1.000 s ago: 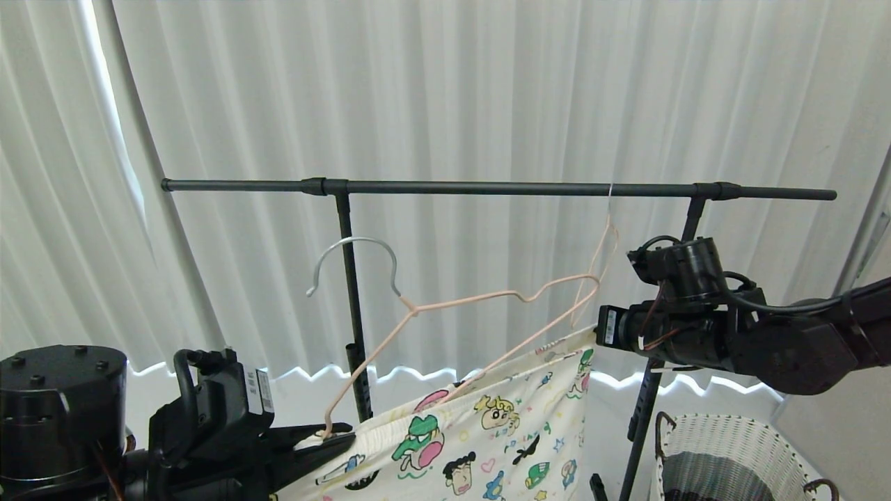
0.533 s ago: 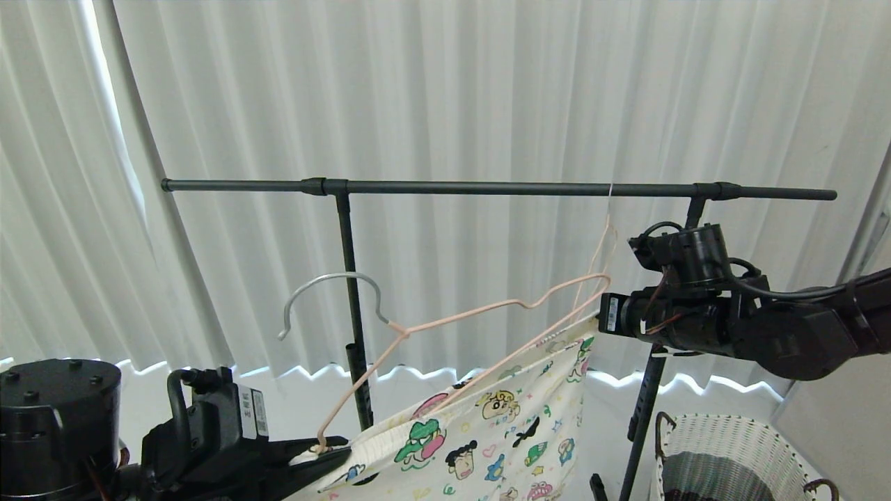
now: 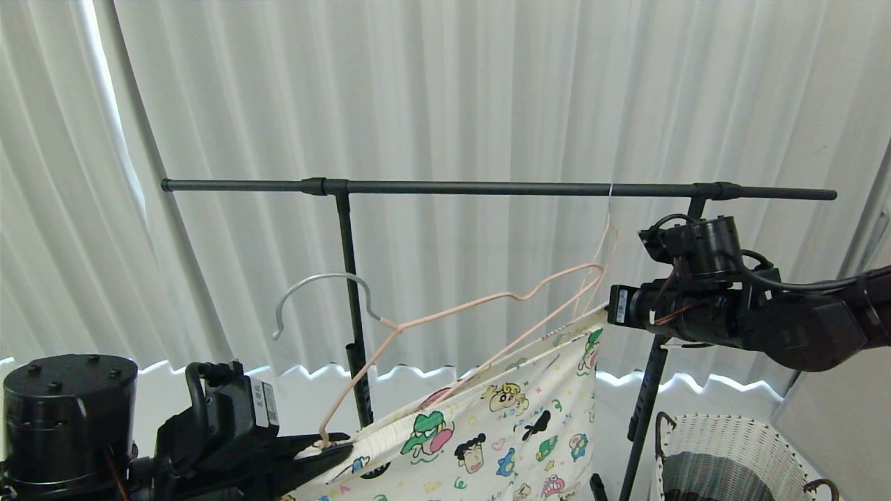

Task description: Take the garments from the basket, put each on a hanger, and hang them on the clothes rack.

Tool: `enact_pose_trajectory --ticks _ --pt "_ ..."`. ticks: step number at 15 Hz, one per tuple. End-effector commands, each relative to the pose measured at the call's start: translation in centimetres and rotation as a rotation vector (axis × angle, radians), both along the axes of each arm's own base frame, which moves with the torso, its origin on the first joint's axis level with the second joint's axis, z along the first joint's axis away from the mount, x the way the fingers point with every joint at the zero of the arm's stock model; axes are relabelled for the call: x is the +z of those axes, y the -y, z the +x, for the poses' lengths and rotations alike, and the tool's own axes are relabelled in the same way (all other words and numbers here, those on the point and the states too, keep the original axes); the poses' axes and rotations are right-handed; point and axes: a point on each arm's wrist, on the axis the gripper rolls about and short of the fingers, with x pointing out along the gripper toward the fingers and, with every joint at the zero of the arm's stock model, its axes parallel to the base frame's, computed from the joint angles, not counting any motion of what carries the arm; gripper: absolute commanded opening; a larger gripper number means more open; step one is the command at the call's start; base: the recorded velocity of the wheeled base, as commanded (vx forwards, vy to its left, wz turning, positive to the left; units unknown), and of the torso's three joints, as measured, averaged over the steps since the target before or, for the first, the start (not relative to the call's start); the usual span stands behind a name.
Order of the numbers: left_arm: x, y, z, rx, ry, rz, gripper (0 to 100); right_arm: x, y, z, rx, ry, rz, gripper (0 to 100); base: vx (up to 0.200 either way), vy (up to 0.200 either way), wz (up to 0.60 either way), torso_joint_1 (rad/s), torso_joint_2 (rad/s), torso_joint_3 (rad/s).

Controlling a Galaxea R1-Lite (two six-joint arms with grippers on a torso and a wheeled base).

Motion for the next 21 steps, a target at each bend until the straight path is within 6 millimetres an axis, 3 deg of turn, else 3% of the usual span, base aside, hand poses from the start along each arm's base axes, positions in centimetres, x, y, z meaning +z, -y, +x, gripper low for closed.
enact_pose_trajectory --ticks 1,4,12,18,21 --pt "-0.1 -0.1 -0.1 0.002 0.000 0.003 0 0.0 0.4 0.3 -0.012 0.003 -0.006 0 0.000 0.000 0.00 0.000 0.00 0.000" --pt "-0.7 0.0 -0.2 -0.007 -0.024 0.017 0 0.4 0.5 0.6 -0.012 0.019 0.001 0 0.000 0.000 0.00 0.000 0.00 0.000" --pt "-2.2 1.2 3.3 -0.019 -0.069 0.104 0 0.2 -0.2 0.2 0.027 0.019 -0.022 0 0.000 0.000 0.00 0.000 0.00 0.000" --pt "-3.8 1.4 4.1 -0.045 -0.108 0.165 0 0.2 -0.2 0.3 0.032 0.022 -0.027 0 0.000 0.000 0.00 0.000 0.00 0.000" --pt "-3.7 1.7 4.7 -0.047 -0.098 0.165 0 -0.3 -0.4 0.6 0.035 0.012 -0.036 0 0.000 0.000 0.00 0.000 0.00 0.000"
